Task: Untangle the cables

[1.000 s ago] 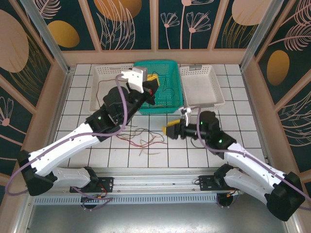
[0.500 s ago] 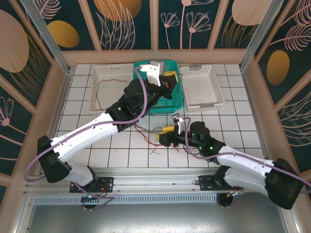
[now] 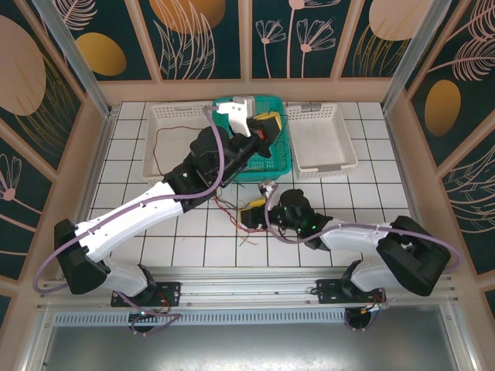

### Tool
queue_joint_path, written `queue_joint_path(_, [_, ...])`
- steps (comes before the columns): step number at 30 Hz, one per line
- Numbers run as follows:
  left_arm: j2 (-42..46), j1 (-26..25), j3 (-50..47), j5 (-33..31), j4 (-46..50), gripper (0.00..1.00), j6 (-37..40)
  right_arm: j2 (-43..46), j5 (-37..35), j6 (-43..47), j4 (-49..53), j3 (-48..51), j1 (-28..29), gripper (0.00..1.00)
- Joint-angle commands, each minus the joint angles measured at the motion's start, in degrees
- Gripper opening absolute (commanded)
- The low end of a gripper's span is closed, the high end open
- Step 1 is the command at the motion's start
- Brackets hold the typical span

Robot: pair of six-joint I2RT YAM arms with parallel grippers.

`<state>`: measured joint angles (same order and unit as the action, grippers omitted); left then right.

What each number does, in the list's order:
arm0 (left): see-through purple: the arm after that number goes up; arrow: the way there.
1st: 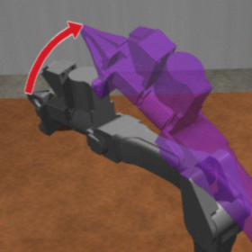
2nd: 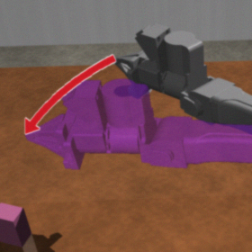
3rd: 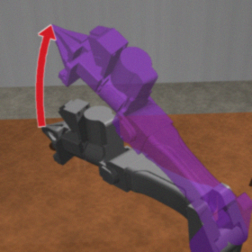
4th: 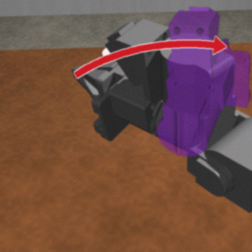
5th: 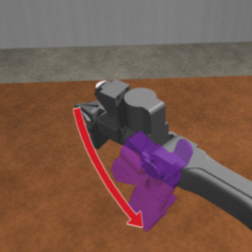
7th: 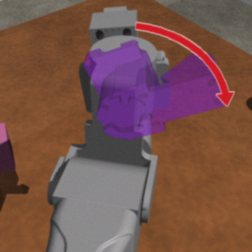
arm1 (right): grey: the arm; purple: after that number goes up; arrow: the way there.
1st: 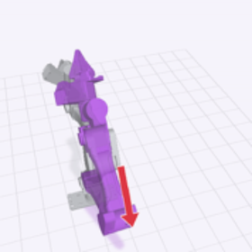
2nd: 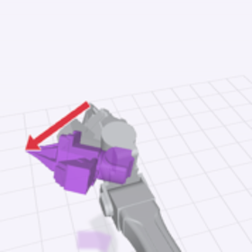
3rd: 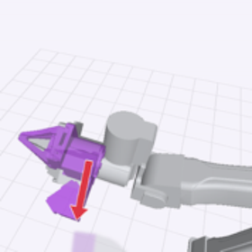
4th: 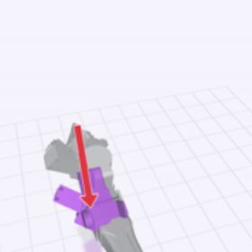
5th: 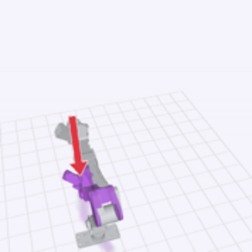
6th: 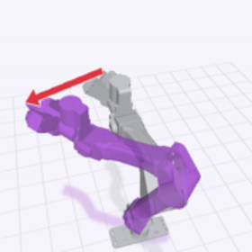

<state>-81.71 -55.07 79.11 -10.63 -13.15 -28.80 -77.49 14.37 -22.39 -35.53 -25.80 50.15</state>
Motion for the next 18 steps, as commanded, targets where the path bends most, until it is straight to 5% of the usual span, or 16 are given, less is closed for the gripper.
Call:
queue_joint_path(1, [1.99,-0.13,-1.20,0.96,-2.23,0.00,-0.91,-1.93,-1.54,2.29,-6.31,-3.01,1.08,0.67])
queue_joint_path(7, [2.66,-0.13,-2.46,1.39,-3.16,0.00,-1.68,-6.79,-3.97,3.93,-6.79,-6.60,1.89,0.59])
queue_joint_path(14, [4.90,-0.13,-3.51,1.31,-3.13,0.00,-2.04,-8.39,-5.02,4.46,-5.10,-6.96,1.89,0.12])
queue_joint_path(18, [7.44,-0.10,-4.35,-0.42,-1.82,0.00,-0.70,-6.05,-7.08,4.14,-3.46,-4.15,1.79,0.00])
